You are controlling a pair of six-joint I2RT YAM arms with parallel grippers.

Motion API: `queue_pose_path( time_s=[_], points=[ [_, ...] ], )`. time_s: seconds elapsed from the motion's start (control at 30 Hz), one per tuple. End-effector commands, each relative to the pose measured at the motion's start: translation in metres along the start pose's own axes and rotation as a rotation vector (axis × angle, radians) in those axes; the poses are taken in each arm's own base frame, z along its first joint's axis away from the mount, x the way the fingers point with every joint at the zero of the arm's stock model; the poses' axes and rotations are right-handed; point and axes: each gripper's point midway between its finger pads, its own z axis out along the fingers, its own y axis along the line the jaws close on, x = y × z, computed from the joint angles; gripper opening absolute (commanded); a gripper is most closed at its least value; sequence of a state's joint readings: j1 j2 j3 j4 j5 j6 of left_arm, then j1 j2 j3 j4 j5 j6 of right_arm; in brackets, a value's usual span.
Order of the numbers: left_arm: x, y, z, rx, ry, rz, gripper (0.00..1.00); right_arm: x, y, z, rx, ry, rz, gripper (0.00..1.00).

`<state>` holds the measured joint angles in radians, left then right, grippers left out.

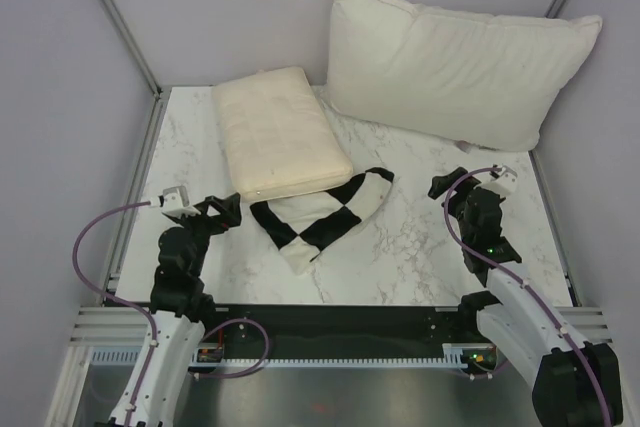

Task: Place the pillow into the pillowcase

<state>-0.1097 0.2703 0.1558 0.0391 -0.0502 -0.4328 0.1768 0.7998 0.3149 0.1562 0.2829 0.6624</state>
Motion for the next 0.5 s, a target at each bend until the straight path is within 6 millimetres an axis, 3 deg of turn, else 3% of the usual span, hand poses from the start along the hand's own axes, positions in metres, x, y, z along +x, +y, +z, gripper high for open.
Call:
queue_pose_path(
  time_s=[0.0,0.1,0.2,0.33,0.47],
  points=[
    [-0.005,-0.011,0.002,0.053,-0.014,-0.012,1.0,-0.012,0.006,-0.002,-0.015,-0.043,0.02,0.98],
    [-0.004,-0.019,0.003,0.099,-0.002,0.002,1.0,-0.011,0.011,-0.003,-0.05,-0.038,0.003,0.98],
    [-0.002,-0.02,0.005,0.1,0.014,0.002,1.0,-0.005,0.03,-0.004,-0.155,-0.003,-0.023,0.98],
    [-0.001,-0.02,0.008,0.092,0.032,-0.001,1.0,0.008,0.032,0.003,-0.165,0.056,-0.039,0.98],
    [0.0,-0.018,0.009,0.08,0.037,-0.003,1.0,0.031,0.074,0.0,-0.365,0.182,-0.054,0.98]
  ],
)
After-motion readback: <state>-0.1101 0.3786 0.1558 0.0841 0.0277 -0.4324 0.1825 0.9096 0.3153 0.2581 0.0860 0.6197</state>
